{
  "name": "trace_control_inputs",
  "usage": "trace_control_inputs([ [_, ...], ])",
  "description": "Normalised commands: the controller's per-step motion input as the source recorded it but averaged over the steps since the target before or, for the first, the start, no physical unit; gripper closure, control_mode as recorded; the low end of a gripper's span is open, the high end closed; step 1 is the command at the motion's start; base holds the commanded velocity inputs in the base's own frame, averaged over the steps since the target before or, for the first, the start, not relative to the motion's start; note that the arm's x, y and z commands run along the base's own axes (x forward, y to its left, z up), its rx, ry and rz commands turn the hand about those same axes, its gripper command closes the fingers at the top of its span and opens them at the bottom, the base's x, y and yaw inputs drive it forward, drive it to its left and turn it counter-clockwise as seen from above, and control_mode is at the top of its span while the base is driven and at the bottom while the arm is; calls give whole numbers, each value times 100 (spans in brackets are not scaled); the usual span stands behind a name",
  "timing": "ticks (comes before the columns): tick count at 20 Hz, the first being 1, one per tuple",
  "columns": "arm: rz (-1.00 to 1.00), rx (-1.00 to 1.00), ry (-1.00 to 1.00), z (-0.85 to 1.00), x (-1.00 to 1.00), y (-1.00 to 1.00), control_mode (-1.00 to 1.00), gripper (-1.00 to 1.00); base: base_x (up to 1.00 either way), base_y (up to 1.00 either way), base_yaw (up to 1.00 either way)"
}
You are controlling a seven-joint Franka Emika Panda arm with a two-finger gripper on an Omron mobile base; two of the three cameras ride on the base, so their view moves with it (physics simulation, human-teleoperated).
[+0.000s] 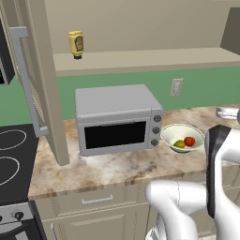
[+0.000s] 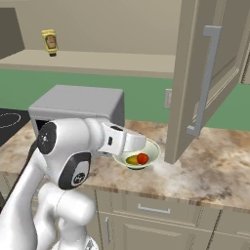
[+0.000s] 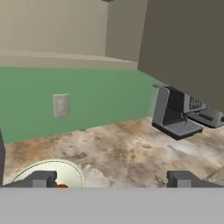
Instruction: Open the cabinet. Pick the mango and apple from the cabinet and place them into the bowl. Then close the cabinet.
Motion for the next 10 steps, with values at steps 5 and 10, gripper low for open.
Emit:
trace_control_inputs([
  [5, 0, 0, -19, 43, -59, 0, -100, -100, 0, 0, 0],
  [10, 0, 0, -13, 71, -60, 0, -100, -100, 0, 0, 0],
])
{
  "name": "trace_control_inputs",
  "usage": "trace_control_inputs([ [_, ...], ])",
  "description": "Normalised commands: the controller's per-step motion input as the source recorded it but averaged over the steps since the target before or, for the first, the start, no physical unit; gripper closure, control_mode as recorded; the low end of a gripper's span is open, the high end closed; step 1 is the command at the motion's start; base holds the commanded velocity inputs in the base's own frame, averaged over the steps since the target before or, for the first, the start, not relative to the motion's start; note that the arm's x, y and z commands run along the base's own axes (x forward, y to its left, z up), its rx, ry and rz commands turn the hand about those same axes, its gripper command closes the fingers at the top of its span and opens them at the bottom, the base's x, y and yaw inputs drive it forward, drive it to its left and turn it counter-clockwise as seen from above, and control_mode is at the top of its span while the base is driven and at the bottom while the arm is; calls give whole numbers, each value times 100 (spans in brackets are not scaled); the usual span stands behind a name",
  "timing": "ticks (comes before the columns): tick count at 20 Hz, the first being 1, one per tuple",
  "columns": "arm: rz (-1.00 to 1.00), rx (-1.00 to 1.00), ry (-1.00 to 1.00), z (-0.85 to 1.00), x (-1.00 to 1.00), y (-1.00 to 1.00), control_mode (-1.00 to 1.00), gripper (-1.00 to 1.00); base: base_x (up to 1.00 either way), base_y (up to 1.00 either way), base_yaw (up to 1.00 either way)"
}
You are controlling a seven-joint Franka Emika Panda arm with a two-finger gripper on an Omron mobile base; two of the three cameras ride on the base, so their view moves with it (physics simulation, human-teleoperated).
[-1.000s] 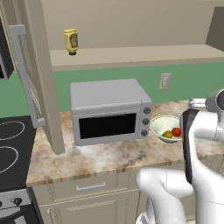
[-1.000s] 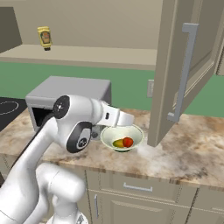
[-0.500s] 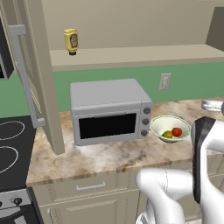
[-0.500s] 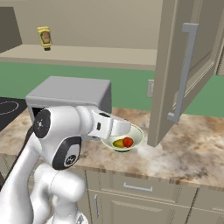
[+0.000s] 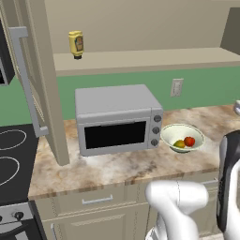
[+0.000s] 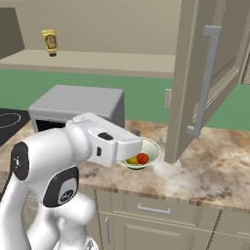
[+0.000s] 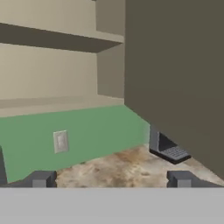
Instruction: Open the cabinet. Pick the mango and apple from the cabinet and place them into the bowl. Then close the cabinet.
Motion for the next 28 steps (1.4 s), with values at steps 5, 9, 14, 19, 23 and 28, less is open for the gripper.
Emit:
trace_control_inputs([
  [5, 0, 0, -1, 63, -39, 0, -100, -100, 0, 0, 0],
  [9, 0, 0, 4, 48, -56, 0, -100, -100, 0, 0, 0],
  [14, 0, 7, 9, 21, -73, -15, -100, -100, 0, 0, 0],
  [19, 1, 9, 5, 0, -66, -38, -100, -100, 0, 0, 0],
  [23, 7, 14, 13, 1, -38, -46, -100, -100, 0, 0, 0],
  [28, 13, 10, 12, 0, -14, -24, -100, -100, 0, 0, 0],
])
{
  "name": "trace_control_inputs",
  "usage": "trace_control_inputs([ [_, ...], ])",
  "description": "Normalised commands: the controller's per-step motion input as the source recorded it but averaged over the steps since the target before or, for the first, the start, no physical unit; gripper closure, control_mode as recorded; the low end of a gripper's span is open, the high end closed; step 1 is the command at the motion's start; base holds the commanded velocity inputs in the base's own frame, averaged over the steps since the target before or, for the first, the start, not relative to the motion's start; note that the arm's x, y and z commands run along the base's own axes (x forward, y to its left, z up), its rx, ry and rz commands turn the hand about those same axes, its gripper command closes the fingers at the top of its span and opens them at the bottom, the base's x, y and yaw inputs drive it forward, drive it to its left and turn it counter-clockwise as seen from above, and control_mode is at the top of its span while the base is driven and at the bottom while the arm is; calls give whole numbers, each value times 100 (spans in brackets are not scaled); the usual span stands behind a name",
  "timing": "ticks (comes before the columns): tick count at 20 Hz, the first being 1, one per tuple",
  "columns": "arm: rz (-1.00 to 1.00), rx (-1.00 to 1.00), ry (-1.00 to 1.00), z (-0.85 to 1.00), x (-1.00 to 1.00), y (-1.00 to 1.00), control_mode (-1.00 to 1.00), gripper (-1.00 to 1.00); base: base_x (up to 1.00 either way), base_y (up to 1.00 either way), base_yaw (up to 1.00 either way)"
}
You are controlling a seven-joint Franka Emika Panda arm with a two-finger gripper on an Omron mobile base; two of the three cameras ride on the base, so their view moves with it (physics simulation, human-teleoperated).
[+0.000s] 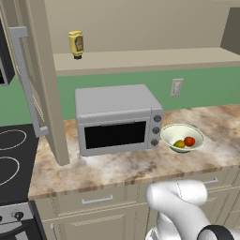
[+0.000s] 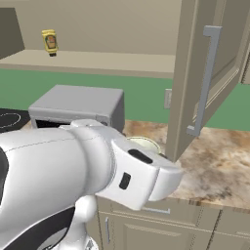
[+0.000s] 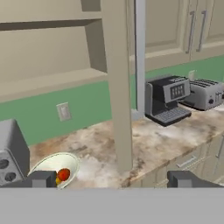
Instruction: Open the cabinet. Pick the mango and apple from the cabinet and place them into the bowl. Then close the cabinet.
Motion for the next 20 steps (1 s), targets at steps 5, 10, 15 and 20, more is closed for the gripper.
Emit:
trace_control_inputs([
  [5, 12, 1, 2, 0, 0, -7, -100, -100, 0, 0, 0],
  [10, 0, -1, 0, -34, 0, 0, -100, -100, 0, 0, 0],
  [15, 0, -1, -3, -88, 0, 0, -100, -100, 0, 0, 0],
  [20, 0, 0, -20, -44, 1, -14, -100, -100, 0, 0, 0],
])
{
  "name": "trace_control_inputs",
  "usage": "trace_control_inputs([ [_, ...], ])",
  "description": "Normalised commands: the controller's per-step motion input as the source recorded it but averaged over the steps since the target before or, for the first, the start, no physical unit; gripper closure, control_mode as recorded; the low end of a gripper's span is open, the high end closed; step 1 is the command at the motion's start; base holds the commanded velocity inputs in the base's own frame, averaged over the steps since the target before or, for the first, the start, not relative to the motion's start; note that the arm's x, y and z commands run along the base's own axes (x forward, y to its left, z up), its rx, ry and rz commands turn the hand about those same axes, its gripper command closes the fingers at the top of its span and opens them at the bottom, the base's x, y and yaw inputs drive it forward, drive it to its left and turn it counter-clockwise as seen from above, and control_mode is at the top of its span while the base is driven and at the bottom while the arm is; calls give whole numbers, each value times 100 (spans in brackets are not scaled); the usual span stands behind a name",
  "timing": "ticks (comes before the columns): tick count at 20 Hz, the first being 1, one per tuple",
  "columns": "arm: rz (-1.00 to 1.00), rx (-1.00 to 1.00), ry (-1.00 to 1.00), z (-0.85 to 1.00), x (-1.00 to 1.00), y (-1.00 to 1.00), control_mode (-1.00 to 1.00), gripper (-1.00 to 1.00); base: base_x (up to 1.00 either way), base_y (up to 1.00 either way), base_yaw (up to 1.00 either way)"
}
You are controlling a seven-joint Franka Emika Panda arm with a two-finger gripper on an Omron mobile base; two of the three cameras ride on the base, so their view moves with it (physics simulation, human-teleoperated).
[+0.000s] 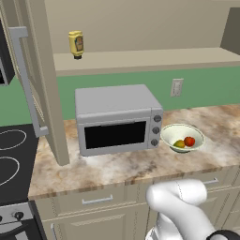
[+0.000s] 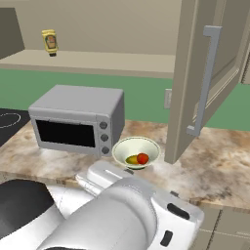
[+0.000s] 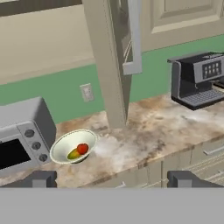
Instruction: Open the cabinet. Pick the mango and apple from the cabinet and place them into the bowl. Then close the cabinet.
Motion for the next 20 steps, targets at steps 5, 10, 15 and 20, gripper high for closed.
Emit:
trace_control_inputs([
  [5, 0, 1, -23, 0, 23, -18, -100, -100, 0, 0, 0],
  [10, 8, 4, -16, -1, 43, -19, -100, -100, 0, 0, 0],
  [15, 16, 6, -3, 0, 8, -26, -100, -100, 0, 0, 0],
  [20, 21, 4, 6, 0, 0, -29, -100, -100, 0, 0, 0],
])
